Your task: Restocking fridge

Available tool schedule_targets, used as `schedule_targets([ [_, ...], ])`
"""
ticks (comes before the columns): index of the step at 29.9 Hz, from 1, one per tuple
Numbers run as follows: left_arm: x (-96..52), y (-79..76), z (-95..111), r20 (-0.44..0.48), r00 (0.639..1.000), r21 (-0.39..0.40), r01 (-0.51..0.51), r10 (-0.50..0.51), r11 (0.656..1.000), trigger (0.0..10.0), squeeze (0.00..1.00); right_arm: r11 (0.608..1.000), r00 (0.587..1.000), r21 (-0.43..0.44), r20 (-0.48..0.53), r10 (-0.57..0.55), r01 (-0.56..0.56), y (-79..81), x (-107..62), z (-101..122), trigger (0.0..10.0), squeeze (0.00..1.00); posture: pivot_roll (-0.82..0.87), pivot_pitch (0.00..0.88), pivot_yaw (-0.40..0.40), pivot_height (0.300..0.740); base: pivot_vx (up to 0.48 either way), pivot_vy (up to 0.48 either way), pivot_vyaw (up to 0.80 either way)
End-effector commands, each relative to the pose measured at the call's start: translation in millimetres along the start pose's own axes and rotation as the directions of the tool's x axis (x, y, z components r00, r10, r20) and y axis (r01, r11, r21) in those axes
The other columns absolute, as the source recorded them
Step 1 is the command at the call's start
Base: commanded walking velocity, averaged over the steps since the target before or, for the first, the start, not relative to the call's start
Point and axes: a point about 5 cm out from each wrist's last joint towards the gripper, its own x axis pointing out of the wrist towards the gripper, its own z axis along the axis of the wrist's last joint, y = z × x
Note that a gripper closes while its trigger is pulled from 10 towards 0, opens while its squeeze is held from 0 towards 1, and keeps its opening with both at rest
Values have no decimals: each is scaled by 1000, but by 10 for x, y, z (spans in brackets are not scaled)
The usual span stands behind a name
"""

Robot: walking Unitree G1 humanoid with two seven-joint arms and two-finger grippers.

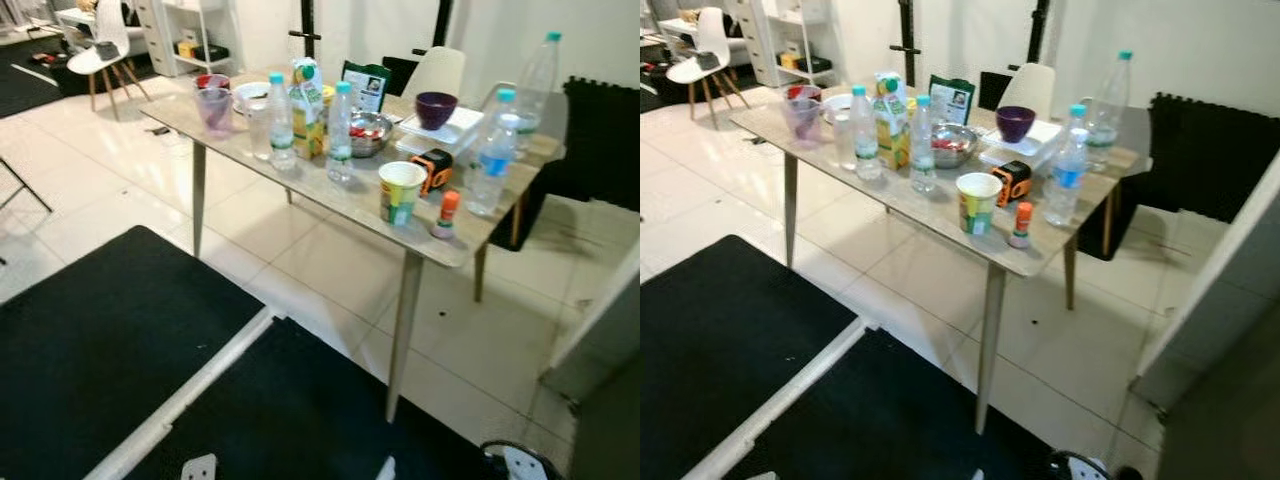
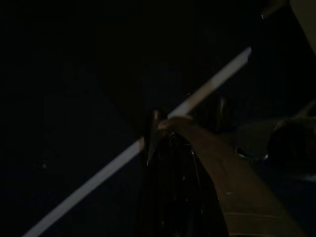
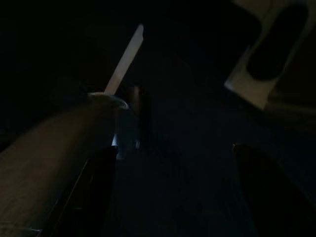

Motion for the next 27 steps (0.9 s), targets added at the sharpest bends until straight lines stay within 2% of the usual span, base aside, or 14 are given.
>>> schedule_targets([
  [1, -6, 18, -14, -5, 1000, 8, -6, 6, 1000, 10000, 0, 1000, 1000, 13, 13, 0, -1, 3, 1, 19, 10000, 0, 5, 0, 12, 740, 292, 0, 0],
  [27, -1, 5, -10, -5, 1000, 10, -8, 8, 1000, 10000, 0, 1000, 1000, 27, 11, 6, -7, 12, 2, 7, 10000, 0, 6, 0, 11, 740, 293, 0, 0],
])
